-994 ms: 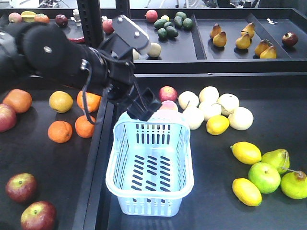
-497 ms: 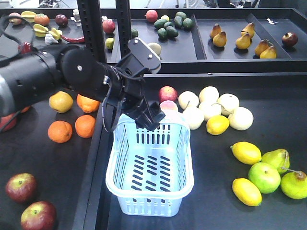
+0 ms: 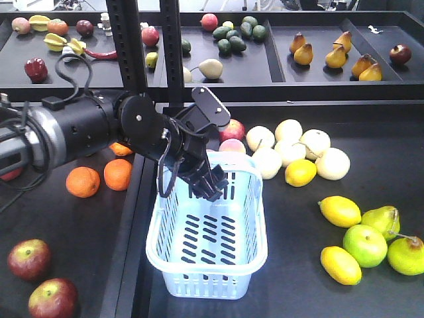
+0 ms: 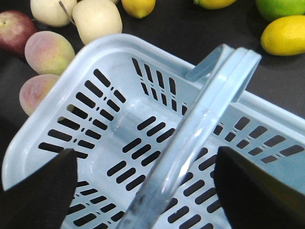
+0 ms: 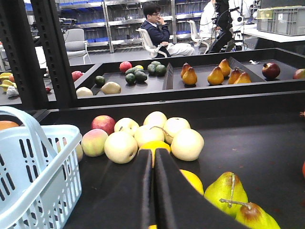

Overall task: Pick three apples into basket with both arms
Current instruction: 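Close the left gripper on the basket handle and lift it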

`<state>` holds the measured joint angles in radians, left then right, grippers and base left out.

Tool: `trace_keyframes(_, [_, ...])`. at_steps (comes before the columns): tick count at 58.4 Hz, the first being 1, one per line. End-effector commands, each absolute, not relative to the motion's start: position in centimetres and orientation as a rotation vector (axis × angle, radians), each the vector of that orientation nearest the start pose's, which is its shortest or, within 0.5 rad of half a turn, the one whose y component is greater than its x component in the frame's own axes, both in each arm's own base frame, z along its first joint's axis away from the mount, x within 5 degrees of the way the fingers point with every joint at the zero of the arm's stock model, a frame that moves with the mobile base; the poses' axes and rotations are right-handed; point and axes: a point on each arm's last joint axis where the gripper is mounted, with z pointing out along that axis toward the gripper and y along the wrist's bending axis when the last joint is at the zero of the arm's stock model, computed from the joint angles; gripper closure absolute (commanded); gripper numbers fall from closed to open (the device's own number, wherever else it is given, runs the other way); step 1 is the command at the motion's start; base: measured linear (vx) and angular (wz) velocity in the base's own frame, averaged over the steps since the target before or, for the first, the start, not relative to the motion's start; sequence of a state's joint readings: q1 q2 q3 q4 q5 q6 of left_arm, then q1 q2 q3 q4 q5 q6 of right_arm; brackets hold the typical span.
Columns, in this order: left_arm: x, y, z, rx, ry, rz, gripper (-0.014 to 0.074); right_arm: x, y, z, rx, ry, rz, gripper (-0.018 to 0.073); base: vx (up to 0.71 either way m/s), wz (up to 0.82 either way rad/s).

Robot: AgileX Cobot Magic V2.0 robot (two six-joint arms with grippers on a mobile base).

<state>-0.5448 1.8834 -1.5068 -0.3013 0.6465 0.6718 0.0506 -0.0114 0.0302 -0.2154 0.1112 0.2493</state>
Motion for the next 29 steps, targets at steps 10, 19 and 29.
trace_keyframes(10, [35.4,-23.5,29.3,1.156,2.042,-0.276,0.0108,5.6,0.2,19.7,-0.014,1.540,0.045,0.0565,0.00,0.00])
trace_keyframes(19, [35.1,-23.4,30.0,1.145,2.034,-0.288,0.0317,5.6,0.2,19.7,-0.014,1.540,0.045,0.0565,0.00,0.00])
trace_keyframes(29, [34.3,-23.0,31.7,1.142,2.013,-0.294,0.0605,5.6,0.2,19.7,-0.014,1.540,0.045,0.0565,0.00,0.00])
